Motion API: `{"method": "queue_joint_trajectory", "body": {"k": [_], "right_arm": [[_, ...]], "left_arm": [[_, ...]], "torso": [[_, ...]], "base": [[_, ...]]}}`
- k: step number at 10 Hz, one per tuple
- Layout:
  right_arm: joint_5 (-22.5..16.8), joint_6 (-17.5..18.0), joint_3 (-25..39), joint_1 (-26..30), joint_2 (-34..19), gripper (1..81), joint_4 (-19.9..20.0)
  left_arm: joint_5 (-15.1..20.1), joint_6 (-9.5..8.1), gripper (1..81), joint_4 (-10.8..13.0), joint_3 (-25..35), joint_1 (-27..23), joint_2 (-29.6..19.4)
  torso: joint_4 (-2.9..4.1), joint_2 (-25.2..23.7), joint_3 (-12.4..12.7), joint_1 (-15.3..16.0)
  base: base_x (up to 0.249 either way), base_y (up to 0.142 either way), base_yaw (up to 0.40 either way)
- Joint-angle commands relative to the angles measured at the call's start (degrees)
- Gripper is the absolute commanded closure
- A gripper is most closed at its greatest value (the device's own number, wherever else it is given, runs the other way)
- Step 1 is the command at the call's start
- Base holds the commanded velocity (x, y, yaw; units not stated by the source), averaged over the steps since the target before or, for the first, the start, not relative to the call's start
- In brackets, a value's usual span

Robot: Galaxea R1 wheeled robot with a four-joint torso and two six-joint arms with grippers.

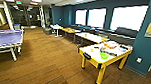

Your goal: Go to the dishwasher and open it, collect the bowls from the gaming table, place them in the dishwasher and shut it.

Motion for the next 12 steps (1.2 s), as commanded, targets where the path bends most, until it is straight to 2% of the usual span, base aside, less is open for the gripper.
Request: {"method": "queue_joint_trajectory", "body": {"k": [1,9,12], "right_arm": [[-2.71,-0.18,0.41,2.57,0.39,1.0,-0.01],[-2.71,-0.18,0.41,2.65,0.39,1.0,-0.01],[-2.71,-0.18,0.41,2.74,0.57,1.0,-0.01]], "left_arm": [[2.25,0.24,1.0,0.49,-0.16,-2.34,-0.08],[2.26,0.24,1.0,0.40,-0.16,-2.34,0.01],[2.34,0.24,1.0,0.48,-0.07,-2.25,-0.08]], "torso": [[0.00,0.00,0.00,0.05],[0.00,0.00,0.00,0.05],[0.00,0.00,0.00,0.05]], "base": [[0.000,0.000,-0.382],[0.000,0.000,-0.382],[0.000,0.000,-0.154]]}}
